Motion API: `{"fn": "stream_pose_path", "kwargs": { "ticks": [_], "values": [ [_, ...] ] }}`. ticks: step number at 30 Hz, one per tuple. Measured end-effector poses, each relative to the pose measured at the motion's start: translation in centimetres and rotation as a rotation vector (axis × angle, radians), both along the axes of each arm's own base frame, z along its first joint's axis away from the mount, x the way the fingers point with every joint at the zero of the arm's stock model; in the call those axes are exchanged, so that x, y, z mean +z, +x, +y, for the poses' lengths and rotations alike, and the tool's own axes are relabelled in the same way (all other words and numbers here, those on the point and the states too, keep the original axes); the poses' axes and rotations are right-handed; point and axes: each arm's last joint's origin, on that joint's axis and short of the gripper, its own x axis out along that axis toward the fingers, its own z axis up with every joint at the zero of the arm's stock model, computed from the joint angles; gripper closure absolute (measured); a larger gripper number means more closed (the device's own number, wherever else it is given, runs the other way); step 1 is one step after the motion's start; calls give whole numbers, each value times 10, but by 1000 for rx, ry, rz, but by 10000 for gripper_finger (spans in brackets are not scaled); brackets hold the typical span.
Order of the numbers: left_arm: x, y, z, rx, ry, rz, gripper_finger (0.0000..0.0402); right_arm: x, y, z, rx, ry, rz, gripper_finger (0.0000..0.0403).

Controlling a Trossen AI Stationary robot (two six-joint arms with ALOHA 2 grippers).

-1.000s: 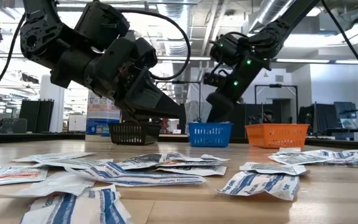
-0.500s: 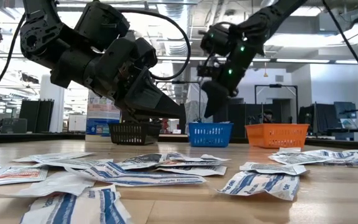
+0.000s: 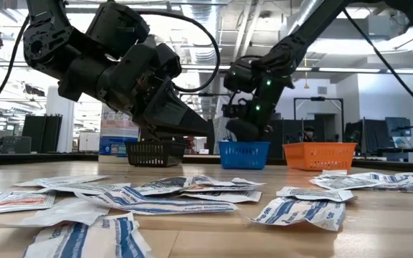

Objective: Pick & Place First Aid Supplies
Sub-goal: Put the blue bandage into the blue bin

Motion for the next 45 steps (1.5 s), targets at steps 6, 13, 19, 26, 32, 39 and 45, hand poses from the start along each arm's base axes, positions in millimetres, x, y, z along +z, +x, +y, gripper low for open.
{"fn": "stream_pose_path", "kwargs": {
  "ticks": [6,13,19,26,32,39,45],
  "values": [
    [0,0,1,5,0,0,311,18,18,10,101,2,-43,290],
    [0,0,1,5,0,0,311,46,26,20,95,-39,77,290],
    [0,0,1,5,0,0,311,52,15,22,60,-85,266,290],
    [0,0,1,5,0,0,311,39,12,11,43,-74,297,290],
    [0,0,2,5,0,0,311,25,8,-11,-13,-65,323,290],
    [-1,-1,2,5,0,4,311,27,13,-24,-48,-102,226,290],
    [-1,-1,2,5,1,5,311,31,19,-10,-5,-95,230,290]
  ]
}}
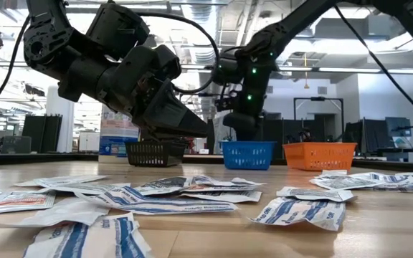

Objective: Pick & Place First Aid Supplies
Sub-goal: Put the blue bandage into the blue bin

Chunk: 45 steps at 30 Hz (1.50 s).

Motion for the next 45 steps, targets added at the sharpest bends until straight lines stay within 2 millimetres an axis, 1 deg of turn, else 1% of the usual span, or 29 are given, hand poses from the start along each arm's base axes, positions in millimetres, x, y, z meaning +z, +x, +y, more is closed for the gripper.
{"fn": "stream_pose_path", "kwargs": {
  "ticks": [4,7,9,11,14,18,20,22,24,27,29,33,36,39,42,45],
  "values": [
    [0,0,0,0,0,0,311,12,0,19,-6,53,102,290],
    [0,0,0,0,0,0,311,28,-1,32,-23,86,175,290],
    [0,0,0,0,0,0,311,39,-4,38,-36,93,184,290],
    [0,0,0,1,-5,1,311,53,-7,44,-55,85,136,290],
    [0,0,0,3,-13,2,311,77,-16,60,-55,74,72,290],
    [0,-1,-4,-9,-14,2,311,109,-36,93,9,57,-24,290],
    [0,-1,-6,-16,-16,2,311,117,-48,111,36,54,-100,290],
    [0,-1,-8,-23,-18,3,311,115,-60,130,74,55,-175,290],
    [0,-2,-12,-34,-18,3,311,105,-72,148,132,57,-257,290],
    [0,-3,-18,-59,-2,1,311,80,-88,171,198,82,-370,290],
    [0,-4,-22,-55,26,-1,311,64,-95,184,236,119,-451,290],
    [-1,-5,-23,-14,87,-6,298,38,-101,206,342,159,-574,290],
    [-1,-5,-23,-10,84,-6,279,26,-104,218,421,177,-608,290],
    [-5,-4,-23,-2,54,8,263,16,-105,224,444,181,-603,290],
    [-19,-1,-24,2,46,58,256,10,-98,227,449,180,-613,290],
    [-33,4,-25,24,62,101,259,-1,-90,227,443,178,-612,290]
  ]
}}
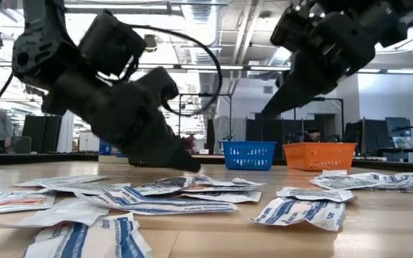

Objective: Pick & Place First Aid Supplies
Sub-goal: Put the blue bandage into the blue bin

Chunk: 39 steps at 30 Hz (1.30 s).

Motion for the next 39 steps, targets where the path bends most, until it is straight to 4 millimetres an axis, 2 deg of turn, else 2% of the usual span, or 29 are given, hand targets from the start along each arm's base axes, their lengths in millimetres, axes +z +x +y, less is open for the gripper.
{"fn": "stream_pose_path", "kwargs": {
  "ticks": [7,12,16,20,23,27,31,39],
  "values": [
    [-14,7,0,10,13,17,282,-20,9,-4,-15,-6,52,290],
    [-15,6,2,29,27,28,341,-22,22,-7,-37,23,53,288],
    [-12,6,4,36,22,32,392,-33,33,-6,-25,43,71,272],
    [-9,5,4,37,24,30,394,-46,47,-2,19,84,80,244],
    [-7,5,4,42,25,26,393,-48,57,-2,2,102,78,224],
    [-6,5,4,59,31,20,396,-50,70,-7,-57,211,81,209],
    [-5,5,5,69,32,7,395,-62,73,-12,-94,315,129,207],
    [-3,6,5,101,38,-23,395,-70,80,-16,-84,358,101,224]
  ]
}}
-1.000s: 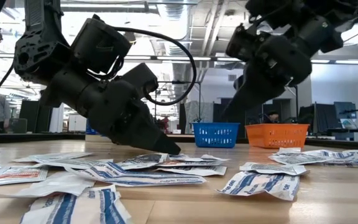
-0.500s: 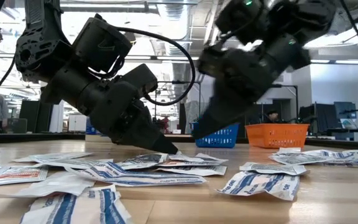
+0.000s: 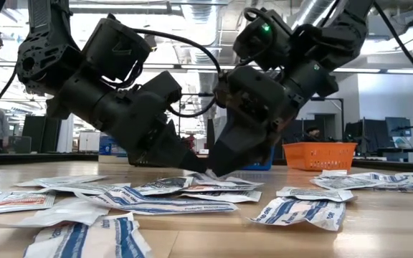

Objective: Pick & Place First Aid Supplies
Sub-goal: Put the blue bandage into the blue bin

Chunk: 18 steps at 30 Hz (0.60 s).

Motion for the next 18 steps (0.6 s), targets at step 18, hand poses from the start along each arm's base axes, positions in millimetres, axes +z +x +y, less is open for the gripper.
{"fn": "stream_pose_path", "kwargs": {
  "ticks": [18],
  "values": [
    [11,3,0,6,4,-109,393,-1,1,-5,24,-25,-13,332]
  ]
}}
